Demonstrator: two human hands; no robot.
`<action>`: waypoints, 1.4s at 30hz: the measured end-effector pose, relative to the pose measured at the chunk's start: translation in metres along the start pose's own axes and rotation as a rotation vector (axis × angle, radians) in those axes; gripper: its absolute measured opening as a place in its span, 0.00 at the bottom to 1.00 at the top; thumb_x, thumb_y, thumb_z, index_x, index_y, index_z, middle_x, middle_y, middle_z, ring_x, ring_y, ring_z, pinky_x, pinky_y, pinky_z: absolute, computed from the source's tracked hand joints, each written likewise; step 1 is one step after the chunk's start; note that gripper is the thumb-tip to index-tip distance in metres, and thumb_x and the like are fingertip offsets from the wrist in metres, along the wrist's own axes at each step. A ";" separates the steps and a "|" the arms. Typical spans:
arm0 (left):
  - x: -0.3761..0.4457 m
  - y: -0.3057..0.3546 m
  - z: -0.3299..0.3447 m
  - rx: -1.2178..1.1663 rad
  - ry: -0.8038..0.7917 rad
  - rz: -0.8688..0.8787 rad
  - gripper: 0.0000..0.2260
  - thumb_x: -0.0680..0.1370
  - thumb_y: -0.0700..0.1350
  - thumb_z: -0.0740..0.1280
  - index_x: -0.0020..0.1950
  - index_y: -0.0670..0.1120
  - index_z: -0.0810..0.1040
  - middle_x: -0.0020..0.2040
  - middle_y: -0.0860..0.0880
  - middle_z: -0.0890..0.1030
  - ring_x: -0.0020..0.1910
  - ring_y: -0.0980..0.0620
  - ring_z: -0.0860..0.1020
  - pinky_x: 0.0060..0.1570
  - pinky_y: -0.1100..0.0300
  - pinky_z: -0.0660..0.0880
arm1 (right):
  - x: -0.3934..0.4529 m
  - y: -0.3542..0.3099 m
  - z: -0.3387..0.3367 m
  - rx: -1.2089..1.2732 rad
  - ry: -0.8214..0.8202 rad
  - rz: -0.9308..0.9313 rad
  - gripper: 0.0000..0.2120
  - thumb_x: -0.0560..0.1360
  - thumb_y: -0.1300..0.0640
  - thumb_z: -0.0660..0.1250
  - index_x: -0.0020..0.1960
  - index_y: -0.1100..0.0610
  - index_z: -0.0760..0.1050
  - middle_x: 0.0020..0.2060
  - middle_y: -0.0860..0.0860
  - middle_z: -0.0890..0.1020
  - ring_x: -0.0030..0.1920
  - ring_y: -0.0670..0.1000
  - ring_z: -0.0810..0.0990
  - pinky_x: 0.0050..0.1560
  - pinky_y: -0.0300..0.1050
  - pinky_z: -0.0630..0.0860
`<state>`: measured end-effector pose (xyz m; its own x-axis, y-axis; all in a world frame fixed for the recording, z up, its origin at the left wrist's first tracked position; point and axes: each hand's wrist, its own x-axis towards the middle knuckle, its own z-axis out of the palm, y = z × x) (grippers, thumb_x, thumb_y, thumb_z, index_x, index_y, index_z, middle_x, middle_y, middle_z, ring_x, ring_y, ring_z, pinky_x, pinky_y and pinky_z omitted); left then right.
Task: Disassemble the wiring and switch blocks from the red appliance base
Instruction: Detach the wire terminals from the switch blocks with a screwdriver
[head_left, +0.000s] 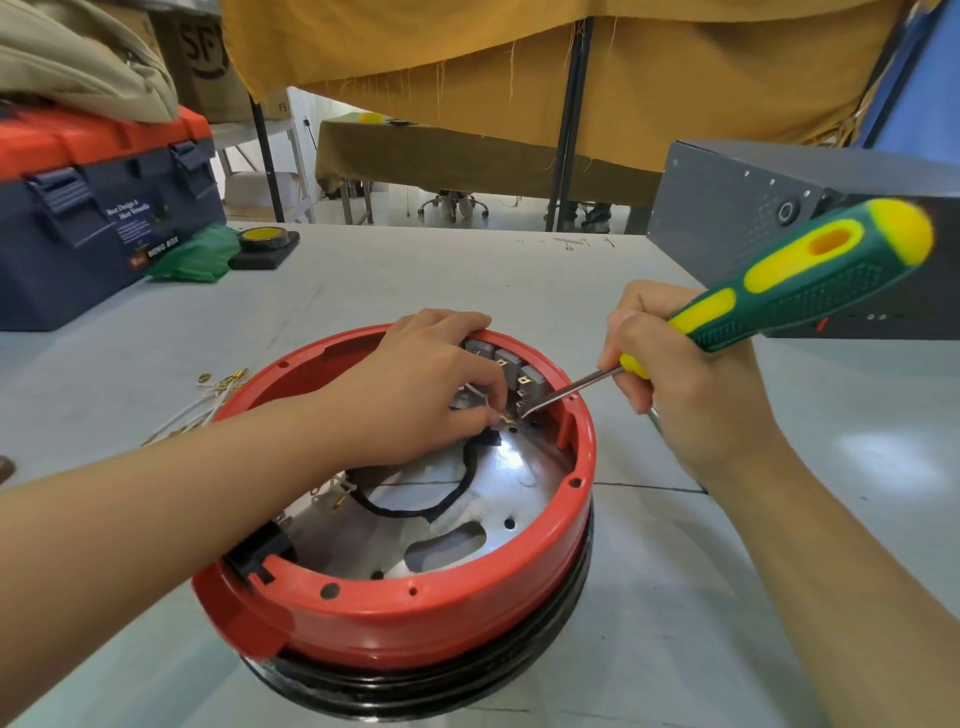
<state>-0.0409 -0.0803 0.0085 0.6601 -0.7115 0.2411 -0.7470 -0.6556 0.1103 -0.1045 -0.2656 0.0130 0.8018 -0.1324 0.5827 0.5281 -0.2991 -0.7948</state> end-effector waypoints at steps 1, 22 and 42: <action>0.000 0.000 0.000 0.000 0.004 0.003 0.07 0.76 0.54 0.65 0.52 0.58 0.80 0.75 0.47 0.61 0.73 0.48 0.57 0.71 0.52 0.55 | 0.000 0.001 0.001 0.002 -0.005 0.014 0.12 0.67 0.60 0.59 0.28 0.66 0.65 0.18 0.47 0.63 0.21 0.46 0.61 0.24 0.36 0.59; 0.002 -0.013 -0.004 0.133 0.011 -0.120 0.28 0.75 0.60 0.57 0.74 0.55 0.59 0.71 0.54 0.67 0.63 0.48 0.67 0.62 0.53 0.67 | 0.006 0.002 -0.009 0.178 0.178 -0.028 0.12 0.69 0.58 0.61 0.28 0.61 0.66 0.22 0.43 0.69 0.22 0.45 0.66 0.26 0.33 0.63; 0.006 0.000 -0.009 -0.020 -0.028 0.082 0.26 0.75 0.52 0.64 0.73 0.55 0.62 0.68 0.55 0.71 0.63 0.51 0.68 0.61 0.61 0.63 | 0.005 -0.013 -0.013 -0.004 0.033 -0.053 0.12 0.68 0.60 0.61 0.28 0.63 0.64 0.21 0.45 0.65 0.25 0.43 0.63 0.28 0.32 0.60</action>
<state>-0.0371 -0.0823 0.0185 0.5981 -0.7698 0.2228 -0.8001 -0.5896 0.1106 -0.1108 -0.2748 0.0282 0.7634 -0.1474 0.6289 0.5680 -0.3104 -0.7622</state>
